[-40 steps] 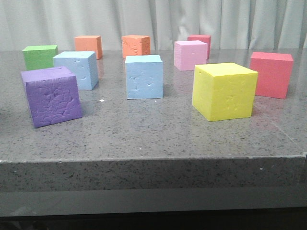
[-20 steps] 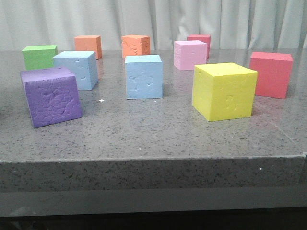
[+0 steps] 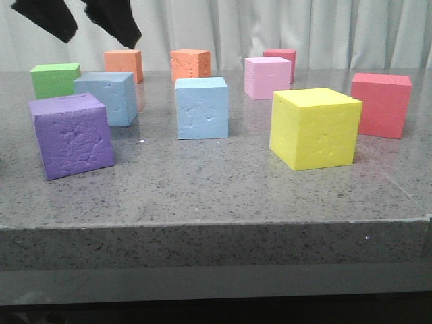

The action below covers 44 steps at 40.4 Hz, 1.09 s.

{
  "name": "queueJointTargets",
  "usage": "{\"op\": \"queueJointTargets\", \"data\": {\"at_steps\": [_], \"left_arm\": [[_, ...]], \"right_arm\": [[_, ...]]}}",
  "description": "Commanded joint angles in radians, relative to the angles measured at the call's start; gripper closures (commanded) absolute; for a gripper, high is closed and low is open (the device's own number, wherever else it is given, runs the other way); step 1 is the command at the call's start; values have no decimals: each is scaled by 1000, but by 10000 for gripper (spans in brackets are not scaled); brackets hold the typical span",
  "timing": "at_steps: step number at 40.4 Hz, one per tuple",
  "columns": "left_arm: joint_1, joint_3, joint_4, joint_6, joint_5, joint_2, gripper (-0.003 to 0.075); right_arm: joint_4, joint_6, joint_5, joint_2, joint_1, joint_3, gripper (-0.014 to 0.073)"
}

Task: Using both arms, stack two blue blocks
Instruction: 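Lower the left gripper onto the other light blue cube near the green cube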

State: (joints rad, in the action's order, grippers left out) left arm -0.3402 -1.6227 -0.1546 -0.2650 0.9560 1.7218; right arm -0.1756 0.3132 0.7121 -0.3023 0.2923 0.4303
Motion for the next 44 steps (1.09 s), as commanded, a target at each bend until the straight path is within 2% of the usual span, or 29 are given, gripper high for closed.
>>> {"op": "queueJointTargets", "data": {"at_steps": [1,20,44], "left_arm": [[-7,-60,-2,5,-35,-7,28],[-7,-65,11,5,-53,79,28],[5,-65,17,14,-65,94,28]], "right_arm": [[-25,-9,-77,-5,-7,25,662],[-25,-9,-75,-5,-7,25,662],[-25,-9,-70,-5,-7,25,662]]}}
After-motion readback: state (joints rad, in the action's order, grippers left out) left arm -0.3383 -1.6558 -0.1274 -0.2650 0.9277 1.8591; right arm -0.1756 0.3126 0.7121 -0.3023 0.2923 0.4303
